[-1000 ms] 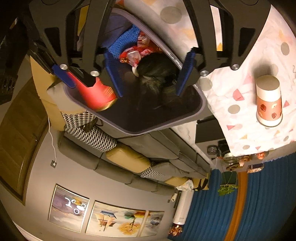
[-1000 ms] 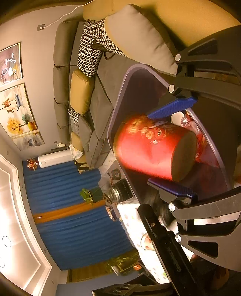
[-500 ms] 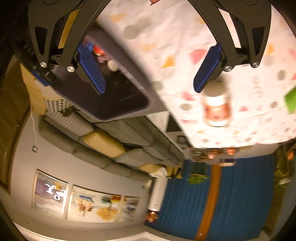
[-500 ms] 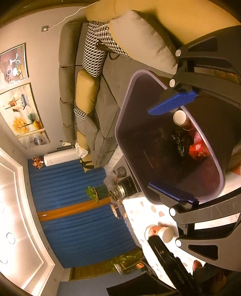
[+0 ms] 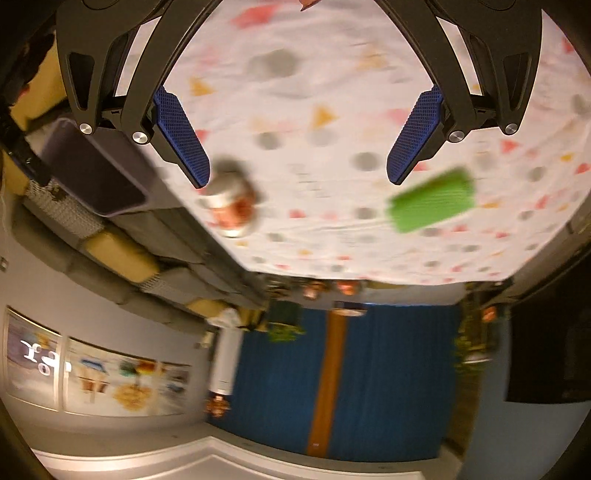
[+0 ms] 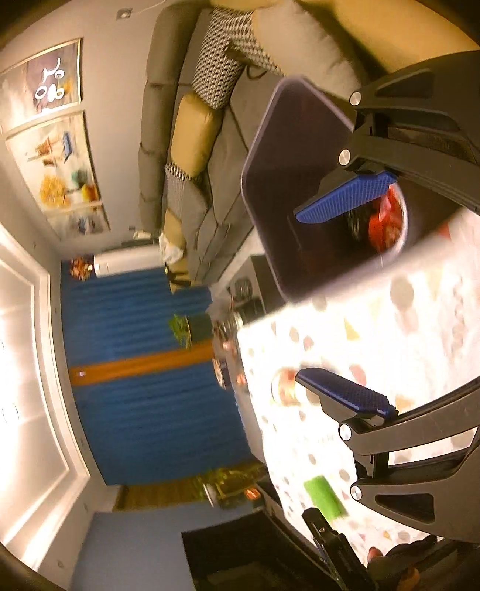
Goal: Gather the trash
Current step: 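Move both open tools back toward the remaining trash on the table, then grasp the white and orange paper cup with the right tool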
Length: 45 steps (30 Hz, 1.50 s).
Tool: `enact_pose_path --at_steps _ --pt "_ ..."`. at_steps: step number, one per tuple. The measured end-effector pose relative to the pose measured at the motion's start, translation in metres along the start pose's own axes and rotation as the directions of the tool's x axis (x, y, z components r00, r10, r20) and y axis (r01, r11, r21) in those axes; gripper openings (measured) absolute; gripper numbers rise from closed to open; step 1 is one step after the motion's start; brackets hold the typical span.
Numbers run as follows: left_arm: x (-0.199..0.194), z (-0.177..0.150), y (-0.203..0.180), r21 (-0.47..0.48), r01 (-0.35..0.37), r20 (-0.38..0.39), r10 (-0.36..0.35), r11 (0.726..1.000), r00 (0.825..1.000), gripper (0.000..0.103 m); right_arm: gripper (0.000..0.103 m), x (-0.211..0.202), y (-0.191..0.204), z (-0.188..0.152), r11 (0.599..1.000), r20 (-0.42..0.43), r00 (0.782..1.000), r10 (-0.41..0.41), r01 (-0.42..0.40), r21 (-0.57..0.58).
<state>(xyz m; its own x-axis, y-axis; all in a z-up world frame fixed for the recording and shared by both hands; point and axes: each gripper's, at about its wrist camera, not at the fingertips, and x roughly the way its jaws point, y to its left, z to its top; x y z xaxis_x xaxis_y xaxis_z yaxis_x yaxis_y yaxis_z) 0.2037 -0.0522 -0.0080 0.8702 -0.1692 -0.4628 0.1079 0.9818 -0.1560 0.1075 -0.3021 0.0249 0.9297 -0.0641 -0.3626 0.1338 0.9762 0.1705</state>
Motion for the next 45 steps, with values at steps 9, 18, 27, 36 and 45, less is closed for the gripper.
enact_pose_path --at_steps 9,18,27,36,45 --pt "-0.033 0.004 0.085 -0.070 -0.114 0.027 0.116 0.991 0.993 0.095 0.079 0.010 0.059 0.002 0.995 -0.019 0.998 0.068 -0.069 -0.068" --pt "-0.032 0.003 0.130 -0.113 -0.166 0.018 0.169 0.980 0.985 0.095 0.079 0.040 0.091 0.004 0.991 -0.046 0.996 0.076 -0.080 -0.106" --pt "-0.006 0.010 0.147 -0.124 -0.181 0.013 0.184 0.976 0.983 0.095 0.079 0.105 0.100 0.003 0.992 -0.103 0.993 0.059 -0.069 -0.101" --pt "0.036 0.019 0.151 -0.105 -0.170 -0.020 0.169 0.980 0.985 0.095 0.079 0.176 0.106 -0.007 0.992 -0.220 0.975 0.032 -0.058 -0.112" --pt "0.075 0.024 0.153 -0.083 -0.154 -0.058 0.150 0.985 0.987 0.095 0.079 0.213 0.108 -0.015 0.992 -0.303 0.952 0.034 -0.069 -0.107"
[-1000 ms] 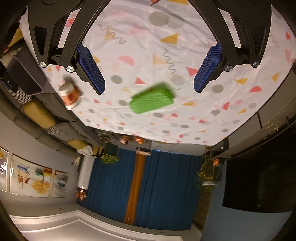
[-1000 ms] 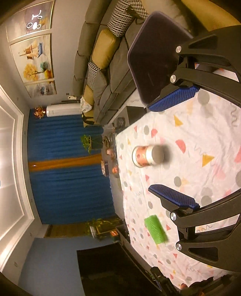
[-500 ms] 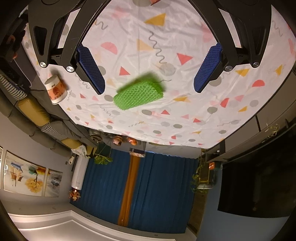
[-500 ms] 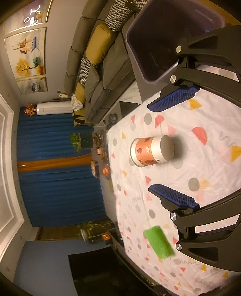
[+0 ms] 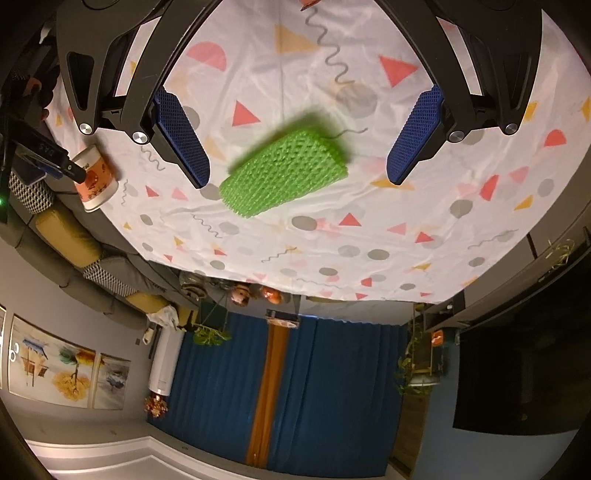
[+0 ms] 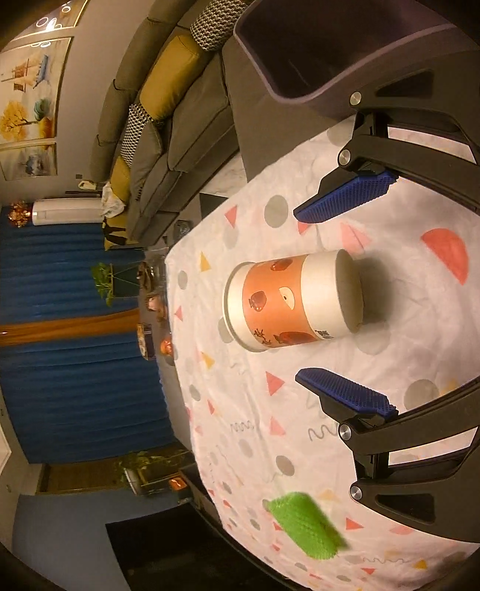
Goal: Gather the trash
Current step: 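Grasp the white and orange paper cup with the right tool, then grasp the green foam net with the left tool while the right tool holds the cup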
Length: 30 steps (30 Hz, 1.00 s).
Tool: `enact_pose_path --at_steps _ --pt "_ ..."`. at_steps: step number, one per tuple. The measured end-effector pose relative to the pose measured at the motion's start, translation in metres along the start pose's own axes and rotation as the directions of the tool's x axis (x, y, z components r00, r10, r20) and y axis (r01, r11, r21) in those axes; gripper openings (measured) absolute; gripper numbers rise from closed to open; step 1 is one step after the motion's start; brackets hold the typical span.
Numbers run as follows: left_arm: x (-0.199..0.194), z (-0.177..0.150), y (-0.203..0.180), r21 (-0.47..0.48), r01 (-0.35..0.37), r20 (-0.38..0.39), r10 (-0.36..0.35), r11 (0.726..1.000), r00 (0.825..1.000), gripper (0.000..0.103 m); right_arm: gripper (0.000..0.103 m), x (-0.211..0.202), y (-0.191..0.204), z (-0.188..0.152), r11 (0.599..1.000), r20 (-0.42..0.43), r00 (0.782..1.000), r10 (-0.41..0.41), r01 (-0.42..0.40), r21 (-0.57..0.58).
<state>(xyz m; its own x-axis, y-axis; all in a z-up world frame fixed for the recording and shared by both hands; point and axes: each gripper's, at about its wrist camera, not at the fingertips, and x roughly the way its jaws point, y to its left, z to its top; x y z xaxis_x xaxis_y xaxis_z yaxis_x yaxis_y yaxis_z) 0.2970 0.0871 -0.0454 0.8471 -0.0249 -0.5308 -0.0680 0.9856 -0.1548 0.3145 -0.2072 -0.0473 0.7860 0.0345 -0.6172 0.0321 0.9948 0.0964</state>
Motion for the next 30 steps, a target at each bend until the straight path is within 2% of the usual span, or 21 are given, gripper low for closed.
enact_pose_path --at_steps 4,9,16,18,20,24,26,27,29,30 --pt "0.018 0.003 0.001 -0.008 0.014 -0.032 -0.014 1.000 0.999 0.095 0.072 0.008 0.000 0.003 1.000 -0.028 0.999 0.020 -0.020 0.001" --pt "0.045 0.006 0.000 -0.011 0.039 -0.106 -0.040 0.999 0.994 0.095 0.054 0.013 0.001 0.002 0.999 -0.060 0.997 0.037 -0.038 -0.005" --pt "0.073 0.007 0.003 -0.012 0.025 -0.184 -0.027 1.000 0.983 0.095 0.053 0.009 0.003 0.002 0.999 -0.047 0.998 0.043 -0.043 -0.014" --pt "0.079 0.005 0.005 -0.018 0.030 -0.215 -0.034 0.999 0.976 0.090 0.053 0.007 0.003 0.002 0.999 -0.039 0.998 0.041 -0.042 -0.015" --pt "0.083 0.004 0.005 -0.018 0.036 -0.240 -0.039 0.999 0.970 0.078 0.053 0.005 0.003 0.001 0.999 -0.036 0.998 0.042 -0.042 -0.015" --pt "0.086 0.000 0.003 -0.009 0.037 -0.272 -0.038 0.999 0.962 0.063 0.053 -0.001 0.003 -0.003 0.999 -0.030 0.998 0.047 -0.048 -0.015" --pt "0.087 -0.002 0.000 0.009 0.030 -0.282 -0.026 1.000 0.959 0.048 0.053 -0.008 0.001 -0.005 0.999 -0.022 0.999 0.049 -0.049 -0.014" --pt "0.087 -0.003 -0.001 0.017 0.027 -0.285 -0.021 0.999 0.958 0.044 0.053 -0.010 0.001 -0.005 0.999 -0.019 0.999 0.050 -0.051 -0.011" --pt "0.086 -0.004 -0.004 0.035 0.037 -0.291 -0.025 0.999 0.957 0.027 0.053 -0.017 0.000 -0.006 0.998 -0.010 0.998 0.057 -0.057 -0.002" --pt "0.085 -0.005 -0.007 0.046 0.038 -0.290 -0.023 0.998 0.957 0.023 0.053 -0.020 -0.001 -0.008 0.998 -0.006 0.998 0.060 -0.060 0.001"
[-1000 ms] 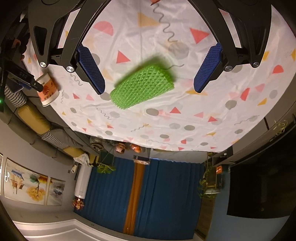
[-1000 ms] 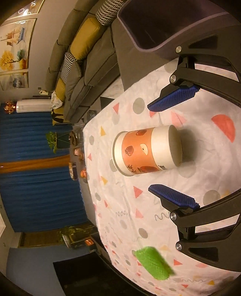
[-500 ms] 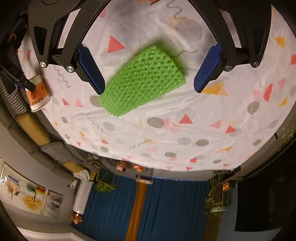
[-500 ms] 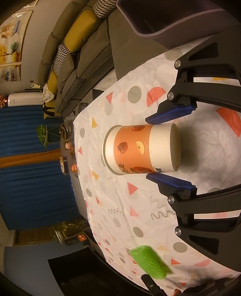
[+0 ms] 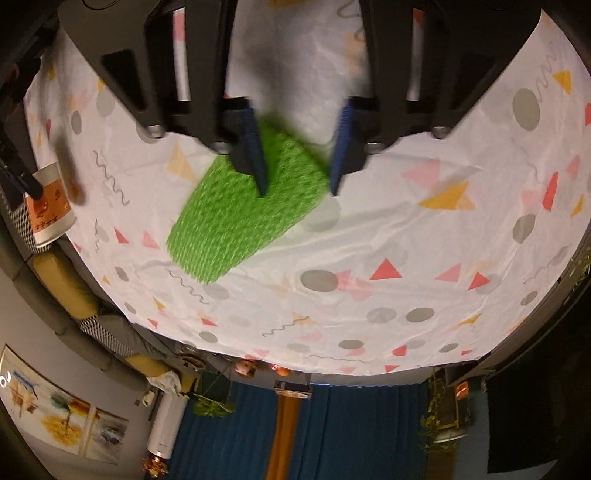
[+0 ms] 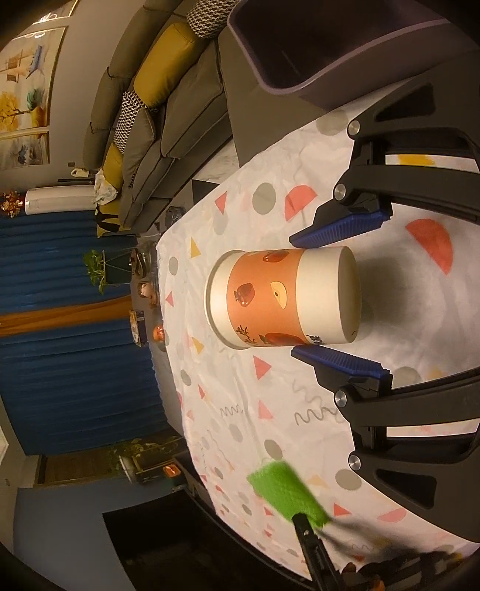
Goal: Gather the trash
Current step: 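Grasp the green foam net with the left tool while the right tool holds the cup, then carry the green net and paper cup with both tools over the grey bin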
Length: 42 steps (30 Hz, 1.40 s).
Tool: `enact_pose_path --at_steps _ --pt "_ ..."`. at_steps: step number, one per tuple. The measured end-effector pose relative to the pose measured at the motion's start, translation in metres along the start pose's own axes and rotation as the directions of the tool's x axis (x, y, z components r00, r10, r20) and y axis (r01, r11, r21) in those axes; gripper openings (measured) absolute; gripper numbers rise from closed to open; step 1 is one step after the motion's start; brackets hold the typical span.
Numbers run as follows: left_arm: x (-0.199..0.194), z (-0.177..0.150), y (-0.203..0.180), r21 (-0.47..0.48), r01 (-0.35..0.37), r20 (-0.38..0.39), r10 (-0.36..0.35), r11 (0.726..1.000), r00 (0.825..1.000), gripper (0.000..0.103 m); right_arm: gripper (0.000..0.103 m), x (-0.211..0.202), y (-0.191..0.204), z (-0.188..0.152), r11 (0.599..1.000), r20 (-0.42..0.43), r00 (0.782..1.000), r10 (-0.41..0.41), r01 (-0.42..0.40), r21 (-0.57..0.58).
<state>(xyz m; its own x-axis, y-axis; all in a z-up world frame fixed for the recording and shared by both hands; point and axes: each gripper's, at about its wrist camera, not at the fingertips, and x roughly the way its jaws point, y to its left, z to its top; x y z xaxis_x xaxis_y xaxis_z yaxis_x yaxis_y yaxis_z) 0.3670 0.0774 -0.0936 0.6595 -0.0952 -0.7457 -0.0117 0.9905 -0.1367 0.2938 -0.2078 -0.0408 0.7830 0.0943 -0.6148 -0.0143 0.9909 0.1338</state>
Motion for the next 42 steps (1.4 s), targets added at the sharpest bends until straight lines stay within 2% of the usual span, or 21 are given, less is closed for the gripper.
enact_pose_path --at_steps 2,4,14,21,33,42 --pt "-0.001 -0.001 -0.003 0.011 0.008 0.003 -0.008 1.000 1.000 0.010 0.053 -0.009 0.000 -0.002 1.000 0.012 1.000 0.011 -0.011 0.003" --pt "-0.003 -0.003 -0.004 0.011 0.010 0.004 -0.010 1.000 1.000 0.007 0.053 -0.017 0.001 -0.004 1.000 0.023 1.000 0.018 -0.018 0.003" --pt "-0.042 -0.014 0.001 -0.016 0.030 0.095 -0.028 0.999 0.995 0.006 0.053 -0.053 0.000 -0.013 0.999 0.068 0.996 0.053 -0.053 0.002" --pt "-0.088 -0.021 -0.016 0.006 0.069 0.184 -0.069 0.998 0.981 0.006 0.053 -0.081 0.000 -0.016 0.998 0.113 0.991 0.069 -0.069 -0.002" --pt "-0.141 -0.029 -0.088 0.098 0.120 0.251 -0.141 0.988 0.958 0.006 0.053 -0.142 -0.021 -0.023 0.998 0.205 0.977 0.058 -0.063 0.015" --pt "-0.162 -0.042 -0.167 0.197 0.210 0.248 -0.256 0.958 0.934 0.006 0.053 -0.178 -0.059 -0.034 0.998 0.257 0.966 0.002 -0.019 0.064"
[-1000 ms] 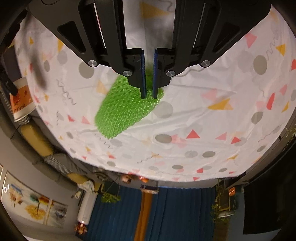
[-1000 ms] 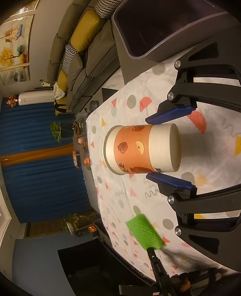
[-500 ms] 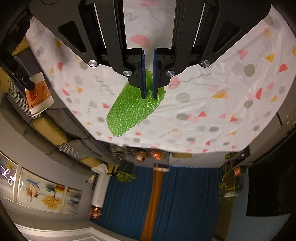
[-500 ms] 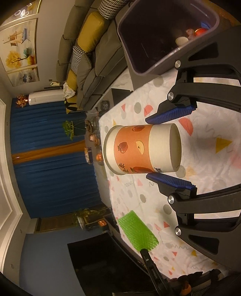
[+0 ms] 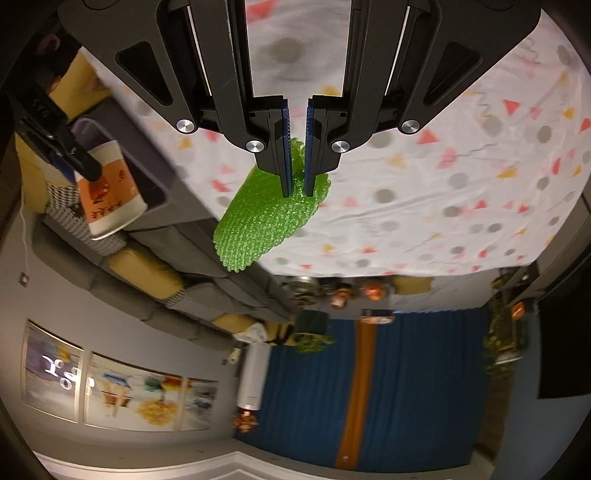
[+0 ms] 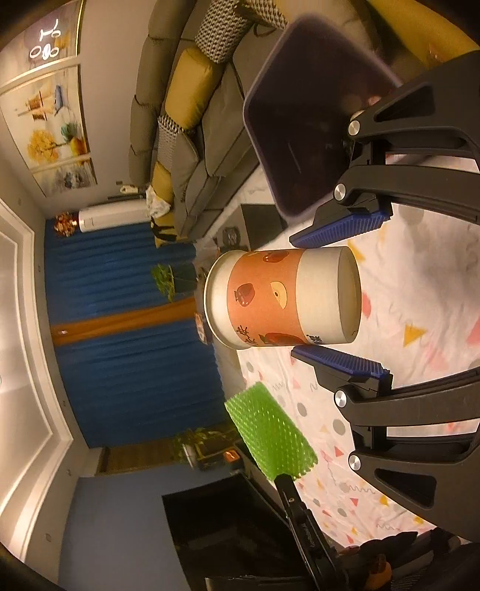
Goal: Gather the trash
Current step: 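Carry the green net and paper cup with both tools over the grey bin, then open both tools to drop the net and cup into the bin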
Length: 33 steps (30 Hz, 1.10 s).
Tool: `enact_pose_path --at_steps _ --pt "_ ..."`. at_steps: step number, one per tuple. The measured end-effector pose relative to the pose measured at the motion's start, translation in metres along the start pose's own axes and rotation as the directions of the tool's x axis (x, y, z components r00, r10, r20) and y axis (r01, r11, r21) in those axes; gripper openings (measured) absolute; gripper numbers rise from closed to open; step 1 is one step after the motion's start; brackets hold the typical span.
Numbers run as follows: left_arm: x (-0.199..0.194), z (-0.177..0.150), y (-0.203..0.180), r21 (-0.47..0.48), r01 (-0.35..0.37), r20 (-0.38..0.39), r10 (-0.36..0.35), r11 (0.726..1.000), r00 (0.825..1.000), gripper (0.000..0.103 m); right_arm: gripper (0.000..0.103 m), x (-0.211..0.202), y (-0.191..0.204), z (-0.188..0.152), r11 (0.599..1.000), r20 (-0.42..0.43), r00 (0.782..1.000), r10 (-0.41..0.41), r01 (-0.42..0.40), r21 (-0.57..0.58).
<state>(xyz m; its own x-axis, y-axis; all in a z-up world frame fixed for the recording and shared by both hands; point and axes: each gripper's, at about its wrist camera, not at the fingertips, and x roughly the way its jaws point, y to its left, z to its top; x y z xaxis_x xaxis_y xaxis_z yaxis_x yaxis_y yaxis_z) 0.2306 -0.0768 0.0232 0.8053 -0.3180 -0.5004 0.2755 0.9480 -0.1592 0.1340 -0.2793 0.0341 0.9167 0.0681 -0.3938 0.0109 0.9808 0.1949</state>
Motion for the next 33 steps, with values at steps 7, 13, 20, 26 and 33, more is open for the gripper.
enact_pose_path --at_steps 7,13,20,26,33 --pt "0.022 0.001 -0.082 0.051 0.128 -0.017 -0.128 0.990 0.992 0.006 0.053 -0.018 -0.053 -0.002 0.994 0.022 0.995 -0.098 0.097 0.058" --pt "0.059 -0.005 -0.141 0.076 0.214 -0.063 -0.209 0.974 0.976 0.006 0.053 -0.018 -0.092 -0.007 0.978 0.014 0.983 -0.186 0.183 0.103" --pt "0.109 -0.017 -0.197 0.104 0.279 -0.139 -0.264 0.955 0.954 0.006 0.054 -0.013 -0.123 -0.012 0.960 0.001 0.970 -0.242 0.240 0.148" --pt "0.139 -0.028 -0.218 0.092 0.339 -0.205 -0.316 0.936 0.926 0.006 0.054 -0.007 -0.132 -0.020 0.950 -0.015 0.963 -0.269 0.268 0.159" --pt "0.146 -0.036 -0.216 0.104 0.363 -0.229 -0.333 0.926 0.915 0.023 0.065 -0.006 -0.138 -0.024 0.947 -0.017 0.962 -0.274 0.273 0.167"
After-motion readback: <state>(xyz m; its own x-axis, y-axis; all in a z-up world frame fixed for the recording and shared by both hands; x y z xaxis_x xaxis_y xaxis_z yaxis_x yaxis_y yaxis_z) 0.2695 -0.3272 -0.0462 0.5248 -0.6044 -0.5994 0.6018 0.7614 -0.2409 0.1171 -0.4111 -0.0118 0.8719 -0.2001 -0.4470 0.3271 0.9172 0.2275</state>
